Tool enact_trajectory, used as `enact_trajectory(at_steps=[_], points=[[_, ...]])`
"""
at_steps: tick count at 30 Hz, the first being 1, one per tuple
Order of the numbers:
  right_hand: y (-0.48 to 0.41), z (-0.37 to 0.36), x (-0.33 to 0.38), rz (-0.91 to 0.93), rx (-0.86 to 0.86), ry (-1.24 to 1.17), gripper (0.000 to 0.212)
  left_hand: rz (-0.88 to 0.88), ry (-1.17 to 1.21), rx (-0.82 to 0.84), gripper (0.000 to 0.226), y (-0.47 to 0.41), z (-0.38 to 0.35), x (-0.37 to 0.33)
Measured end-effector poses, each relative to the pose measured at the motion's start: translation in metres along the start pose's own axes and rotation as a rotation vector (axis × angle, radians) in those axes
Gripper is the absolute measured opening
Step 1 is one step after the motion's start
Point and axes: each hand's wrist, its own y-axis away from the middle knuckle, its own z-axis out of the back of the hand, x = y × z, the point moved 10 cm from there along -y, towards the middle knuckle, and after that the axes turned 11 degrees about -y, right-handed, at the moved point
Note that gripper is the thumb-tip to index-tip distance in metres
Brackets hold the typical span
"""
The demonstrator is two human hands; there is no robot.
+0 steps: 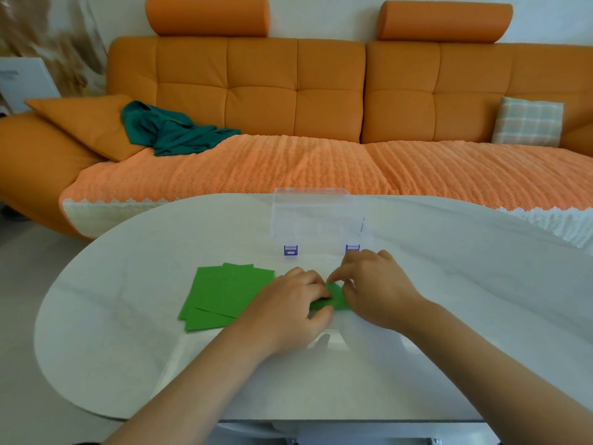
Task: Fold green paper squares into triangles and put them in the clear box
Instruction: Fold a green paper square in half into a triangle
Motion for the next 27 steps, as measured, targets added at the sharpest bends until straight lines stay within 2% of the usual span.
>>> enact_trajectory(at_steps=[4,15,18,22,27], points=[[0.006,-0.007,0.004,0.066,0.098,0.086,0.051,-0.013,-0.031,0.003,0.047,0.002,0.001,-0.003],[0.017,-0.009,0.005,0.091,0.06,0.09,0.048,-0.165,-0.287,-0.009,0.062,0.024,-0.003,-0.034],[0.017,-0.009,0.005,0.078,0.063,0.086,0.048,-0.146,-0.291,0.008,0.07,0.031,-0.007,-0.035],[0.019,-0.005,0.004,0.06,0.023,0.045,0.058,-0.105,-0.268,0.004,0.073,0.039,-0.006,-0.038],[0.024,-0.006,0.004,0.06,-0.039,0.073,0.046,-0.025,-0.119,0.052,0.071,0.044,-0.013,-0.029]])
